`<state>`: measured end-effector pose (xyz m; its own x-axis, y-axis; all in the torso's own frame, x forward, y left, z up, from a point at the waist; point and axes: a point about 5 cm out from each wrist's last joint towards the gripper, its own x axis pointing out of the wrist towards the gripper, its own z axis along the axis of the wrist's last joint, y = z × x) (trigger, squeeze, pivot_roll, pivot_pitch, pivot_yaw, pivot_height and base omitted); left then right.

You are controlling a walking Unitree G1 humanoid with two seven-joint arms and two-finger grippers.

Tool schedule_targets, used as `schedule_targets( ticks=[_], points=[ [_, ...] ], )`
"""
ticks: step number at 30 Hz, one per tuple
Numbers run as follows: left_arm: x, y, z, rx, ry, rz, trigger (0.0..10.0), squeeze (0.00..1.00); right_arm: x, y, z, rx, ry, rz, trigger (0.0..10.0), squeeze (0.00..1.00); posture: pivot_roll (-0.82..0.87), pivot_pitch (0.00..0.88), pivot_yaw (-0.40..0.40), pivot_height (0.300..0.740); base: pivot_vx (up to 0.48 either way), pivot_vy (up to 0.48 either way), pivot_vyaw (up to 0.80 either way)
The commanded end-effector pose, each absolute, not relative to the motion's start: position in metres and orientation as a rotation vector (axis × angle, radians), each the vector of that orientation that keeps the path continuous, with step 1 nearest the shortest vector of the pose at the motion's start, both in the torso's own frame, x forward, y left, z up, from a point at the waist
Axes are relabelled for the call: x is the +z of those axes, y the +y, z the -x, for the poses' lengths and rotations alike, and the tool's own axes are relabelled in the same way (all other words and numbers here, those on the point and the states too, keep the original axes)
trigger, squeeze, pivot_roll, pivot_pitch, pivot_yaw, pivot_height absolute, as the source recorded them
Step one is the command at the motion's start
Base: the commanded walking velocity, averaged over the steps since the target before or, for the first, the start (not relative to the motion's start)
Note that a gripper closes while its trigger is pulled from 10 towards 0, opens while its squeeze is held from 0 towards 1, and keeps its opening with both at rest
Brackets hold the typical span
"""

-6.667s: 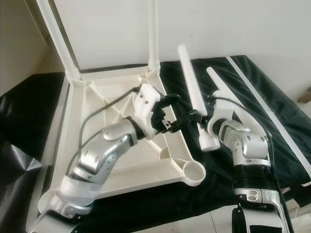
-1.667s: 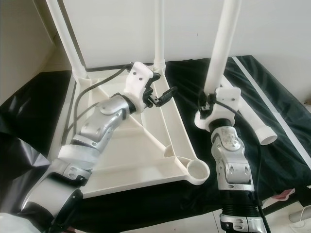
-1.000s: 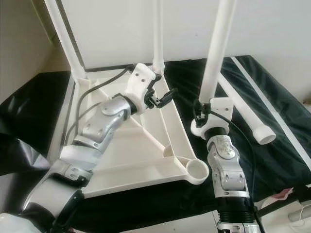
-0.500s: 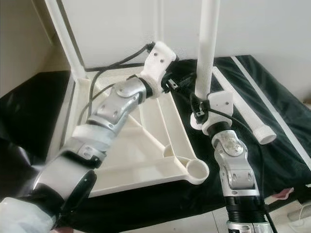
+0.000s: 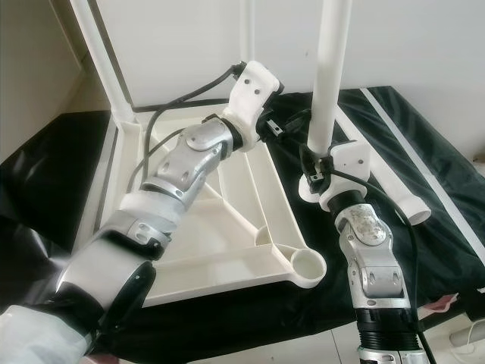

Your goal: Building children table

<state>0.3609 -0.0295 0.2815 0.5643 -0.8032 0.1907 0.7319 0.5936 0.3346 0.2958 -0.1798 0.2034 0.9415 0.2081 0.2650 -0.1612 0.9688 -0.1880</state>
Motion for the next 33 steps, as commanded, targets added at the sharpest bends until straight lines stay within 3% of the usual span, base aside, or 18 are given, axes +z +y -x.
schedule_targets(
  ticks=[1, 33],
  points=[
    [0.297, -0.038, -0.356, -0.933, -0.41, -0.239, 10.0, 0.0, 0.2, -0.158, -0.294, 0.32, -0.286, 0.174, 10.0, 0.0, -0.06, 0.013, 0.016, 0.74, 0.0, 0.0, 0.0],
    [0.303, -0.054, -0.33, -1.047, -0.479, -0.175, 10.0, 0.0, 0.193, -0.156, -0.296, 0.326, -0.257, 0.161, 10.0, 0.0, -0.06, 0.0, 0.009, 0.74, 0.0, 0.0, 0.0]
  ],
)
